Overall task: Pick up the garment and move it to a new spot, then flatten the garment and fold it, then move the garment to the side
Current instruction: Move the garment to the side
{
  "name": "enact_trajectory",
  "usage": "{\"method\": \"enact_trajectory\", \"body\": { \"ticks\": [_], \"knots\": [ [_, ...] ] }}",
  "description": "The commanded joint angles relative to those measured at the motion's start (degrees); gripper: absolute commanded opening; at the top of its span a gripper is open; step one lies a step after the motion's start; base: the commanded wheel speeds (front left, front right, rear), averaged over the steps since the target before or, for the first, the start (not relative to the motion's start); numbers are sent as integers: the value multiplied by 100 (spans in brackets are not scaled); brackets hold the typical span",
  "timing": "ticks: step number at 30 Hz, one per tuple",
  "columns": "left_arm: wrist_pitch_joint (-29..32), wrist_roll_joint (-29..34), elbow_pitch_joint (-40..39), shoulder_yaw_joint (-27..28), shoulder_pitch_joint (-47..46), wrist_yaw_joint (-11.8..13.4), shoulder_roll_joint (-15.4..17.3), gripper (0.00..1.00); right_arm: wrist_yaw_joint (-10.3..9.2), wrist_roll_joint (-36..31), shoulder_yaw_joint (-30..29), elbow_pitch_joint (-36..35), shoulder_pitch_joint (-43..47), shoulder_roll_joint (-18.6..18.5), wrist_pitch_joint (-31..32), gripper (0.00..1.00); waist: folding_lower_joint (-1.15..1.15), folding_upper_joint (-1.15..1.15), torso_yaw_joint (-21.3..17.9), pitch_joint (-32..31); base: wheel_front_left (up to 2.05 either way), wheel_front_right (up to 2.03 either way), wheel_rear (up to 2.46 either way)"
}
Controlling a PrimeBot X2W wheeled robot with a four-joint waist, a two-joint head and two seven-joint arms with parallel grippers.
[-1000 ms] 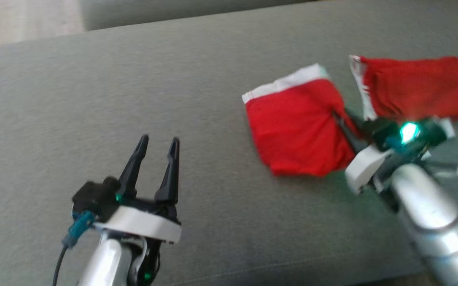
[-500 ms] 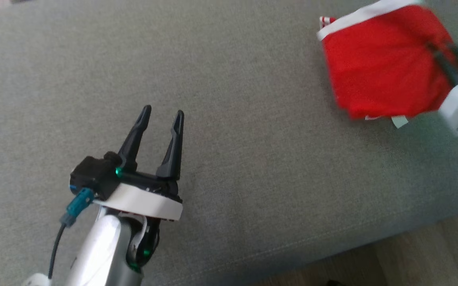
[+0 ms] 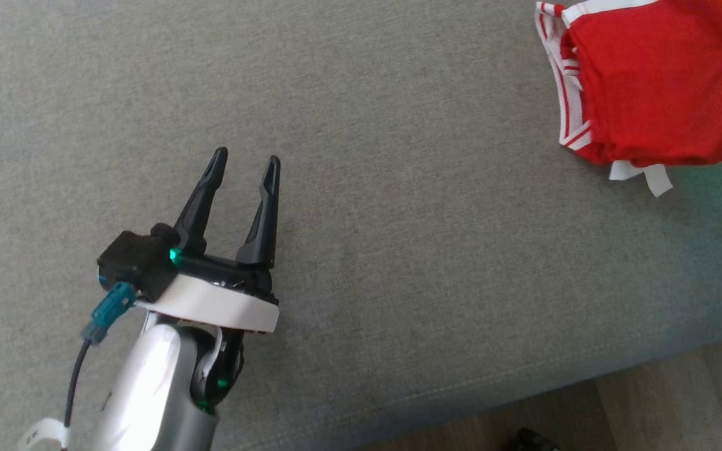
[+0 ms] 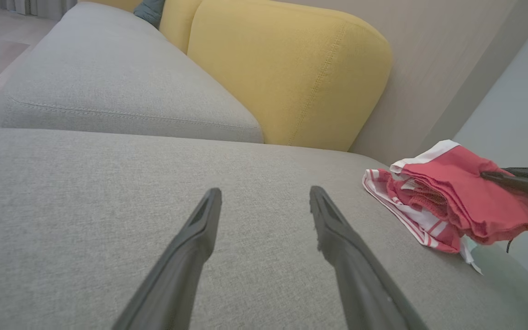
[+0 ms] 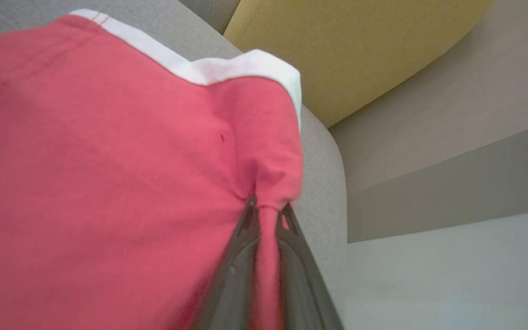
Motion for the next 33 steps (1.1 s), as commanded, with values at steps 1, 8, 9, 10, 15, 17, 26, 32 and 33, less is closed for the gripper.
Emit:
{"method": "enact_trajectory", "body": {
  "ticks": [1, 8, 9, 10, 15, 17, 26, 32, 33],
  "knots": [
    [-29, 71, -157, 182, -174, -22, 18, 100, -4, -7, -140, -83, 103, -221, 46, 0, -1, 0, 28, 19, 0, 0, 0],
    [-29, 70, -141, 220, -159, -41, 18, 100, -4, -117, -379, -166, 268, -166, 254, 0, -1, 0, 59, 21, 0, 0, 0],
    [-29, 66, -140, 226, -155, -38, 18, 100, -4, -141, -406, -189, 295, -159, 272, 0, -1, 0, 53, 12, 0, 0, 0],
    [-29, 61, -140, 231, -150, -34, 18, 100, -4, -156, -436, -208, 319, -148, 293, 0, -1, 0, 46, 2, 0, 0, 0],
    [-29, 56, -137, 235, -130, -17, 18, 100, -4, -191, -589, -359, 415, -62, 355, 80, -1, 0, -2, -36, 0, 0, 0],
    [-29, 56, -135, 241, -127, -14, 18, 100, -4, -227, -654, -420, 438, -34, 386, 100, -1, 0, -21, -42, 0, 0, 0],
    [-29, 18, -90, 238, -78, -9, 18, 100, -4, -385, -924, -720, 495, 65, 467, 100, -1, 0, -50, -171, 0, 0, 0],
    [-29, -28, -83, 250, 5, 25, 18, 100, -4, -430, -1154, -1022, 528, 333, 358, 100, -1, 0, 0, -412, 0, 0, 0],
    [-29, -36, -91, 263, 29, 37, 18, 100, -4, -408, -1203, -1086, 544, 432, 314, 100, -1, 0, 9, -469, 0, 0, 0]
  ]
}}
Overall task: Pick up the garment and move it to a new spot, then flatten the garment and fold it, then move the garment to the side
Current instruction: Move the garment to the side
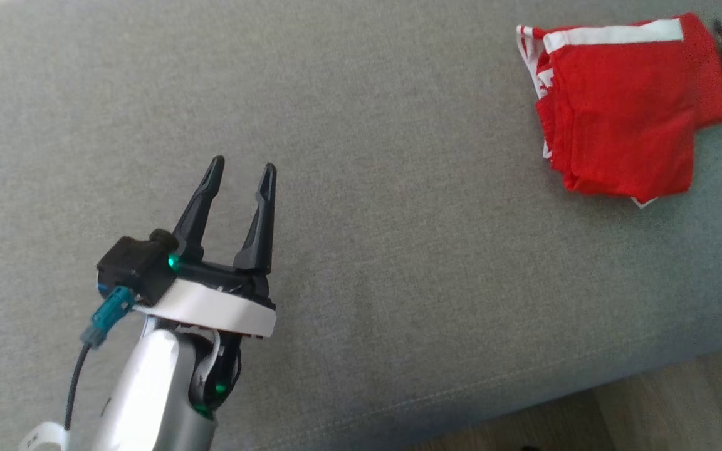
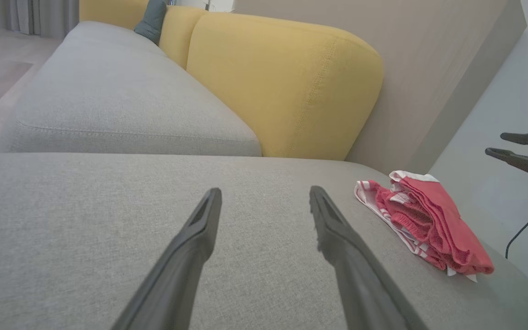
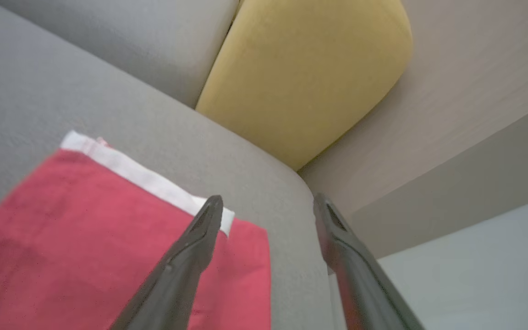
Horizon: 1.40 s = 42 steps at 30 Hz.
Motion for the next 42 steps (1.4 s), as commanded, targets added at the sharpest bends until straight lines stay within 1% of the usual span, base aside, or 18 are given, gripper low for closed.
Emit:
{"method": "enact_trajectory", "body": {
  "ticks": [1, 4, 5, 6, 10, 15, 18, 20, 24, 29, 34, 38, 42],
  "knots": [
    [-29, -35, -201, 229, -1, 45, 18, 100, -4, 28, -114, -266, 186, 74, -111, 100, 0, 0, 38, -157, 0, 0, 0],
    [-29, -72, -228, 285, 103, 102, 18, 100, -4, 136, -265, -494, 307, 512, -311, 100, 0, 0, 86, -380, 0, 0, 0],
    [-29, -72, -228, 285, 103, 102, 18, 100, -4, 136, -265, -494, 307, 512, -311, 100, 0, 0, 86, -380, 0, 0, 0],
    [-29, -104, -256, 337, 182, 141, 18, 100, -4, 220, -376, -637, 425, 842, -501, 100, 0, 0, 132, -542, 0, 0, 0],
    [-29, -128, -305, 442, 359, 217, 18, 100, -4, 262, -556, -909, 788, 1555, -970, 100, 0, 0, 275, -870, 0, 0, 0],
    [-29, -134, -379, 562, 611, 309, 18, 100, -4, 175, -739, -1069, 1456, 2453, -1571, 100, 0, 0, 494, -1275, 0, 0, 0],
    [-29, -140, -413, 625, 790, 364, 18, 100, -4, 100, -872, -1085, 1906, 2914, -1883, 100, 0, 0, 614, -1484, 0, 0, 0],
    [-29, -107, -417, 642, 905, 378, 18, 100, -4, 77, -993, -1072, 2201, 3098, -2060, 100, 0, 0, 690, -1592, 0, 0, 0],
    [-29, -5, -420, 641, 1114, 407, 18, 100, -4, 73, -1175, -1052, 2775, 3246, -2281, 100, 0, 0, 819, -1715, 0, 0, 0],
    [-29, 22, -435, 633, 1301, 395, 18, 100, -4, 384, -1063, -1075, 3281, 3257, -2433, 100, 0, 0, 895, -1765, 0, 0, 0],
    [-29, 122, -474, 637, 1395, 426, 18, 100, -4, 564, -1072, -1098, 3465, 3258, -2477, 100, 0, 0, 901, -1784, 0, 0, 0],
    [-29, 60, -566, 689, 1430, 458, 18, 100, -4, 606, -1050, -1138, 3508, 3258, -2486, 100, 0, 0, 878, -1782, 0, 0, 0],
    [-29, -25, -580, 710, 1458, 395, 18, 100, -4, 587, -1055, -1238, 3493, 3258, -2488, 100, 0, 0, 851, -1777, 0, 0, 0]
  ]
}}
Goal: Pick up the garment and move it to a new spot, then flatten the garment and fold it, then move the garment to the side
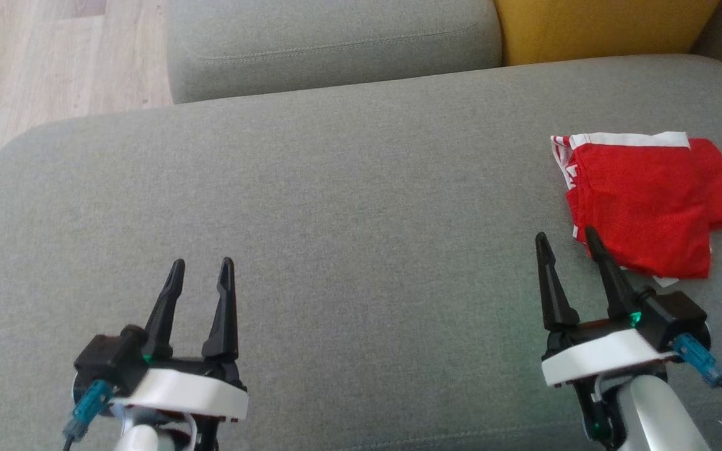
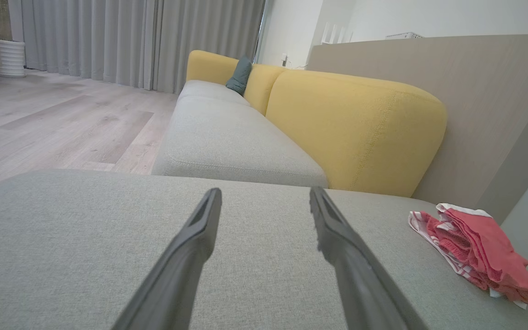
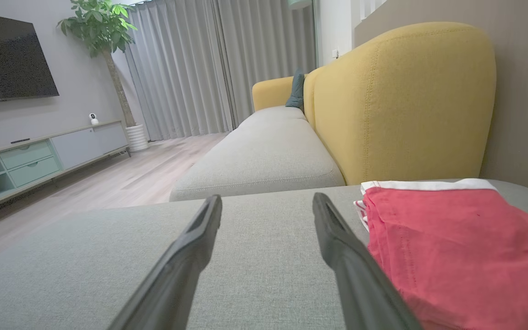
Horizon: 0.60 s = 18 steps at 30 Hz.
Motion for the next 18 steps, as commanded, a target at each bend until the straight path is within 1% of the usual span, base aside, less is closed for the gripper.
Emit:
{"method": "enact_trajectory", "body": {
  "ticks": [1, 8, 18],
  "knots": [
    [-29, -5, -223, 220, -103, -4, 10, 100, -4, -7, 131, -240, -129, 9, -76, 100, 0, 0, -10, -1, 0, 0, 0],
    [-29, -84, -267, 284, -95, 34, 10, 100, -4, -25, 133, -346, -128, 9, -77, 100, 0, 0, -23, 1, 0, 0, 0],
    [-29, -281, -372, 378, -76, -38, 10, 100, -4, -25, 189, -378, -113, 9, -77, 100, 0, 0, -47, 31, 0, 0, 0]
  ]
}}
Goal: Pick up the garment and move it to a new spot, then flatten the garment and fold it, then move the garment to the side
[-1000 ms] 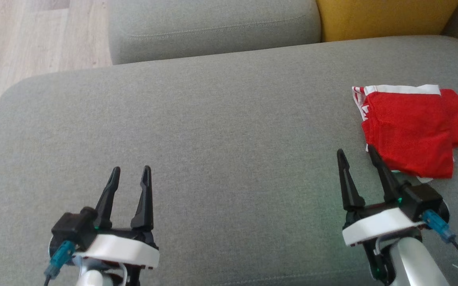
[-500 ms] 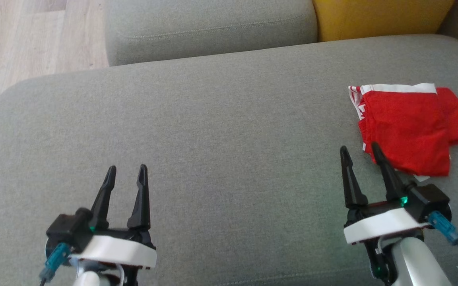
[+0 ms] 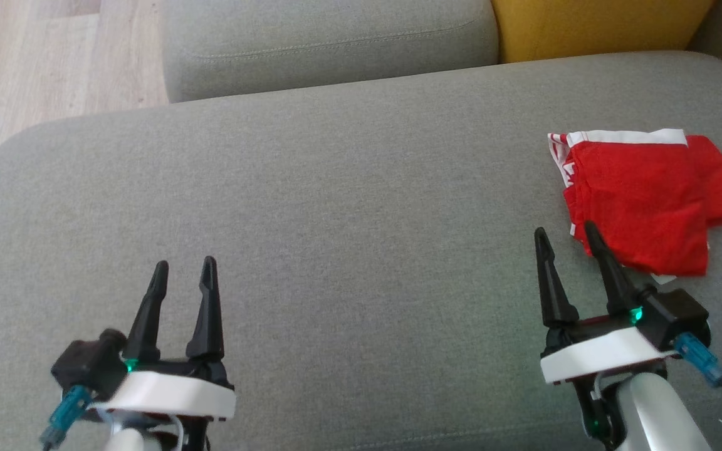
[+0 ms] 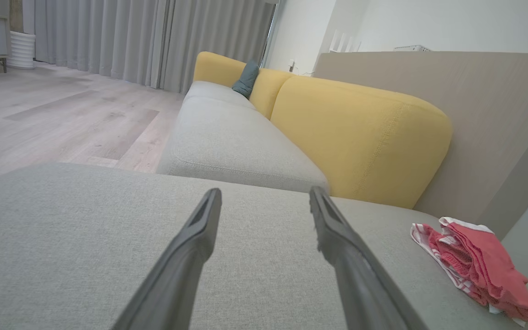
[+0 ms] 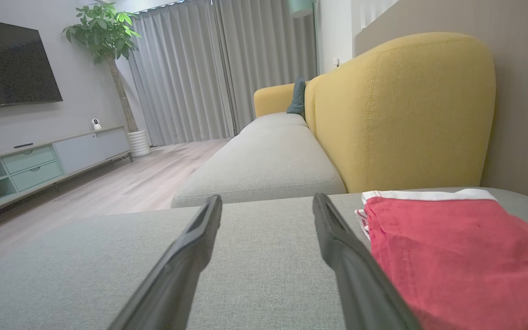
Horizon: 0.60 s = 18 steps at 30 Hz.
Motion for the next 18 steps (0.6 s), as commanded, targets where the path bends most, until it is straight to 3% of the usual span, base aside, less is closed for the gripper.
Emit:
{"method": "enact_trajectory", "body": {
  "ticks": [1, 2, 3, 7, 18],
  "knots": [
    [-29, -78, -228, 202, -161, -39, 9, 100, -4, -6, 151, -216, -114, 9, -63, 100, 0, 0, -3, 3, 0, 0, 0],
    [-29, -121, -223, 210, -159, -45, 9, 100, -4, 6, 152, -214, -116, 9, -63, 100, 0, 0, -6, 7, 0, 0, 0],
    [0, -136, 0, 11, 0, -41, -1, 0, 0, 0, 0, 0, 0, 0, -1, 0, 0, 0, -7, 8, 0, 0, 0],
    [10, -177, 319, -6, 72, -42, -6, 0, 0, 41, 1, 282, 109, 4, 13, 0, 0, 0, -6, 9, 0, 0, 0],
    [155, -858, 392, 76, -12, -84, 37, 0, 0, 825, -61, 258, 93, -44, 148, 0, 0, 0, 34, 5, 0, 0, 0]
  ]
}}
